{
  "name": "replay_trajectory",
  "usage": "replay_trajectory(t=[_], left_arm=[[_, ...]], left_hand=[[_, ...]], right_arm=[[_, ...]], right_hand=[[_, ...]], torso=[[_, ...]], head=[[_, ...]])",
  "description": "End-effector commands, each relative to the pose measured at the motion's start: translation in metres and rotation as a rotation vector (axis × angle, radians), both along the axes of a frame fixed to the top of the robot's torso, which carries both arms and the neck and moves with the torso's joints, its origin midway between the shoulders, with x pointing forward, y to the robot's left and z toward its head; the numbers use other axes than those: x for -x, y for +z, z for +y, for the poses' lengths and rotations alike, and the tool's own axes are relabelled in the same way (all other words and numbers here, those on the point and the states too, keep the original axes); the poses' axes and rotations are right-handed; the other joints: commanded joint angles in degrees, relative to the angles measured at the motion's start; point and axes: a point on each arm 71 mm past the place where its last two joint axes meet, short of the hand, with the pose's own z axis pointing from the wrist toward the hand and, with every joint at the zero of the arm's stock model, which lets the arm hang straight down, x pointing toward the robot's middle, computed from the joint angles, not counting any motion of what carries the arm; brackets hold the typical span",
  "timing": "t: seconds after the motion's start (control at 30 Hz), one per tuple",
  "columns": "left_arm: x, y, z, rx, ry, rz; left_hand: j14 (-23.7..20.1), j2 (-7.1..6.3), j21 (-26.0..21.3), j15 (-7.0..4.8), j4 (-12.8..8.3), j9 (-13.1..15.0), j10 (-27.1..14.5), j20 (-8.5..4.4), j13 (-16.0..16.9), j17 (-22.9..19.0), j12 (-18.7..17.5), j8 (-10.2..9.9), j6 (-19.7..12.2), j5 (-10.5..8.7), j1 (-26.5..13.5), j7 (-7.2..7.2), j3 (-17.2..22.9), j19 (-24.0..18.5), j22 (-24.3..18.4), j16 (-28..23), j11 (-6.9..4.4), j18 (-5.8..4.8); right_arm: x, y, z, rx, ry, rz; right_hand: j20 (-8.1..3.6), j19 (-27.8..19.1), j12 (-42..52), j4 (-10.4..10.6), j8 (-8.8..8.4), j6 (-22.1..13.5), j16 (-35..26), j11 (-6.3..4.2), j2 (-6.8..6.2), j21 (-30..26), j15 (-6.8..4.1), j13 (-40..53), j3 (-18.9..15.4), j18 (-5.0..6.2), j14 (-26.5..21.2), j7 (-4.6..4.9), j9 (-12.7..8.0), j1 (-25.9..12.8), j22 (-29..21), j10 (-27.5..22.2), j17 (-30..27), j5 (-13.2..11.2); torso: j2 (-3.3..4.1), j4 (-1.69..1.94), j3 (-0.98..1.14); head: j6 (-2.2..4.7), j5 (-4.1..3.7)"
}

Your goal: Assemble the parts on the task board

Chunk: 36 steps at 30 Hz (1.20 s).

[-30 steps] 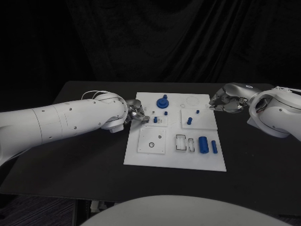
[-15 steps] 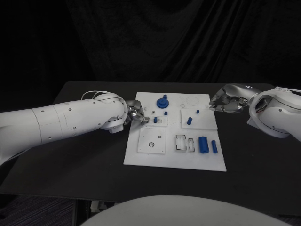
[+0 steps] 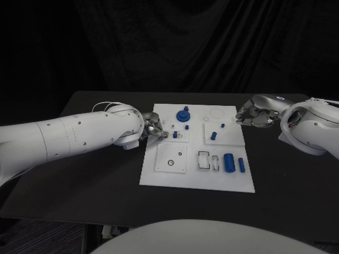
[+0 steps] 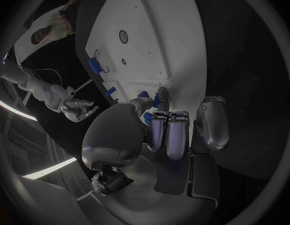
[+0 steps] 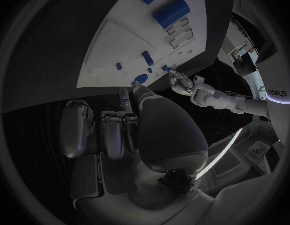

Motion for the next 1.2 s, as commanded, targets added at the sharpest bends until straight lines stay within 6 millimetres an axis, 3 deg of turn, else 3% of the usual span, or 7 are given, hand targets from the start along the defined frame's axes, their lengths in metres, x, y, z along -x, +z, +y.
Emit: replay_trajectory(t=[0.03,0.1,0.17,0.33,0.53,0.97,1.2], left_arm=[[0.0012,-0.0022,-0.0011,-0.006,-0.009,0.012],[0.001,-0.0019,-0.0019,-0.002,-0.01,0.008],[0.0008,-0.0017,-0.0026,0.002,-0.012,0.003],[0.0004,-0.0013,-0.004,0.009,-0.015,-0.002],[-0.0003,-0.0006,-0.0043,0.015,-0.007,-0.016],[-0.0012,-0.0008,-0.0012,0.003,0.019,-0.021],[-0.0023,0.0031,0.0017,0.034,0.047,-0.077]], left_hand=[[4.9,-0.14,-0.2,-0.48,-0.3,0.1,4.0,-0.31,13.0,12.4,-0.2,0.4,0.5,-0.75,0.3,-0.01,0.5,-0.1,7.1,-0.3,-0.53,0.61],[4.9,-0.25,-0.2,-0.47,-0.3,0.1,4.0,-0.32,13.1,12.5,-0.2,0.3,0.4,-1.85,0.1,0.02,0.6,-0.1,7.1,-0.2,-0.5,0.6],[4.8,-0.35,-0.5,-0.37,0.3,0.0,3.9,-0.27,13.0,12.4,-0.3,0.1,0.1,-4.87,-0.8,0.14,0.3,-0.2,7.1,-0.3,-0.39,0.63],[4.7,-1.15,-0.9,0.05,3.3,-0.7,3.8,0.06,12.8,12.1,-0.5,-0.9,-0.8,-15.24,-4.0,0.7,-2.7,-0.3,7.2,-0.6,0.13,0.67],[4.5,-1.24,-1.2,0.51,4.8,-2.3,3.7,0.51,12.8,11.8,-0.6,-2.4,-1.9,-19.46,-7.8,1.34,-7.1,-0.3,7.4,-0.8,0.68,0.68],[4.5,-0.89,-1.5,0.64,4.9,-3.1,3.7,0.68,12.7,11.6,-0.7,-2.9,-2.0,-20.55,-9.7,1.49,-9.7,-0.3,7.4,-0.9,0.83,0.76],[4.8,3.55,-0.9,0.51,5.1,-3.4,4.1,0.6,13.1,12.3,0.0,-2.5,-1.1,-20.91,-16.1,1.27,-14.2,0.4,8.1,-0.3,0.65,0.59]], right_arm=[[0.0,-0.0016,-0.0011,0.009,-0.017,0.008],[0.0,-0.0017,-0.0008,0.009,-0.016,0.008],[0.0001,-0.0018,-0.0006,0.009,-0.016,0.009],[0.0002,-0.0019,-0.0004,0.008,-0.015,0.009],[0.0004,-0.002,-0.0007,0.009,-0.015,0.01],[0.0006,-0.0021,-0.0006,0.009,-0.013,0.012],[0.0008,-0.0021,-0.0013,0.008,-0.014,0.011]], right_hand=[[-0.02,-0.4,0.2,-0.3,-0.18,0.3,0.2,-0.12,0.14,-0.2,-0.02,15.1,0.0,0.91,5.9,0.02,0.0,0.6,10.9,6.0,15.1,0.2],[-0.02,-0.4,0.2,-0.3,-0.18,0.3,0.2,-0.12,0.14,-0.2,-0.02,15.1,0.0,0.91,5.9,0.02,0.0,0.6,10.9,6.0,15.1,0.2],[-0.02,-0.4,0.2,-0.3,-0.18,0.3,0.2,-0.12,0.14,-0.2,-0.02,15.1,0.0,0.91,5.9,0.02,0.0,0.6,10.9,6.0,15.1,0.2],[-0.02,-0.5,0.2,-0.4,-0.19,0.3,0.2,-0.12,0.16,-0.3,-0.02,15.1,0.1,0.95,5.9,0.03,-0.1,0.6,10.8,6.0,15.1,0.2],[-0.02,-0.5,0.2,-0.4,-0.19,0.3,0.2,-0.12,0.16,-0.3,-0.02,15.1,0.1,0.95,5.9,0.03,-0.1,0.6,10.8,6.0,15.1,0.2],[-0.02,-0.5,0.2,-0.5,-0.23,0.3,0.2,-0.11,0.16,-0.4,-0.02,15.1,0.1,0.96,5.9,0.06,-0.1,0.6,10.8,6.0,15.1,0.1],[-0.02,-0.5,0.2,-0.5,-0.23,0.3,0.2,-0.11,0.16,-0.4,-0.02,15.1,0.1,0.96,5.9,0.06,-0.1,0.6,10.8,6.0,15.1,0.1]], torso=[[-0.01,-0.01,0.0],[-0.01,-0.01,0.01],[0.0,-0.03,0.02],[0.0,0.02,0.02],[-0.02,0.02,0.04],[0.02,0.02,0.01],[-0.01,-0.01,0.01]], head=[[0.0,0.16],[0.0,0.14],[0.0,0.13],[0.0,0.14],[0.0,0.12],[0.0,0.21],[0.0,0.25]])
